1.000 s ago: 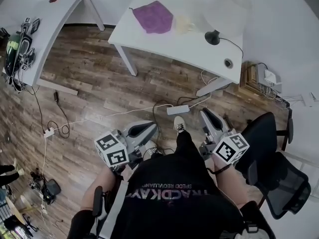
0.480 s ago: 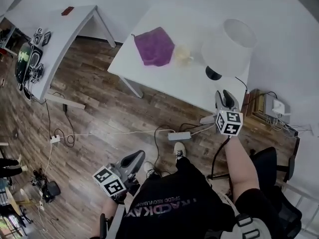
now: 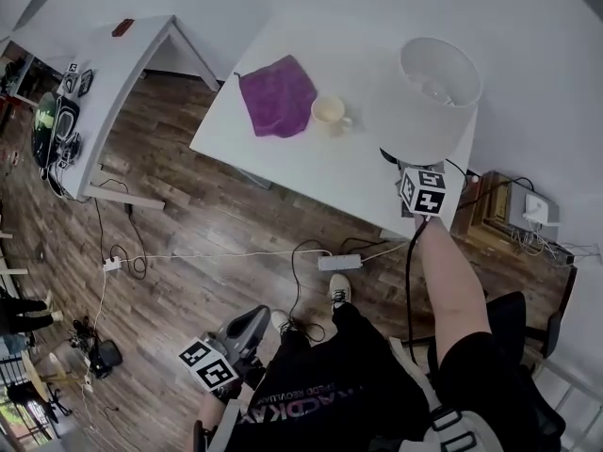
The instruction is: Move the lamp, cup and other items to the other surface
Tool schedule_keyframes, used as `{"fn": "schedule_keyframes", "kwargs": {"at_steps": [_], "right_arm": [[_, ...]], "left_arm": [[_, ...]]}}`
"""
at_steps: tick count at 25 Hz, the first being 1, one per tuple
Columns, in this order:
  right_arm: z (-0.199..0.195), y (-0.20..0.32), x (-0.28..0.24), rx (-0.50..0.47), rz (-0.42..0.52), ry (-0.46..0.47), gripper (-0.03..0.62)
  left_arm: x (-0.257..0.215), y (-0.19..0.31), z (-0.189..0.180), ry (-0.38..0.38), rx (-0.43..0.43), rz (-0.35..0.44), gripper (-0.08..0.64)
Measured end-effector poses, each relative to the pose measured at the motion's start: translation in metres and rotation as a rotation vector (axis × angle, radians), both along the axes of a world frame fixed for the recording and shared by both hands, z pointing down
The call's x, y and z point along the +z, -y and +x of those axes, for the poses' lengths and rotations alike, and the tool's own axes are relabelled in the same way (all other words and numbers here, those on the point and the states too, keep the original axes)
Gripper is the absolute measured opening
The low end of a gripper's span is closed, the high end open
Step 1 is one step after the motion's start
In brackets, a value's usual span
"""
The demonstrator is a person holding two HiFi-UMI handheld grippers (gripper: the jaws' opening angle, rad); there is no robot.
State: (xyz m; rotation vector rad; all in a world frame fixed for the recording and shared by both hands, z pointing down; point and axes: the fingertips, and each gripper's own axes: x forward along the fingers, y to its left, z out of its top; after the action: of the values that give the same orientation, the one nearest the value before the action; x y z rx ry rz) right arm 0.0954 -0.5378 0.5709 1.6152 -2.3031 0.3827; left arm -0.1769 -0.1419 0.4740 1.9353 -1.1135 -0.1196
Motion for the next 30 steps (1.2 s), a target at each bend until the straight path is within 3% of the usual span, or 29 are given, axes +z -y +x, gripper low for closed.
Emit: {"fn": "schedule_keyframes", "kwargs": {"at_steps": [15, 30], "right_arm": [[-0.021, 0.036, 0.005, -0.088, 0.043, -0.028, 0.156], [-0.003, 0.014, -0.009, -0.05, 0.077, -0.038, 0.153]], "left_arm": [[0.019, 0.006, 0.025, -0.01, 0.004, -0.087, 0.002], [0.019, 0.007, 0.019, -0.026, -0.017, -0.082, 0.002]]}}
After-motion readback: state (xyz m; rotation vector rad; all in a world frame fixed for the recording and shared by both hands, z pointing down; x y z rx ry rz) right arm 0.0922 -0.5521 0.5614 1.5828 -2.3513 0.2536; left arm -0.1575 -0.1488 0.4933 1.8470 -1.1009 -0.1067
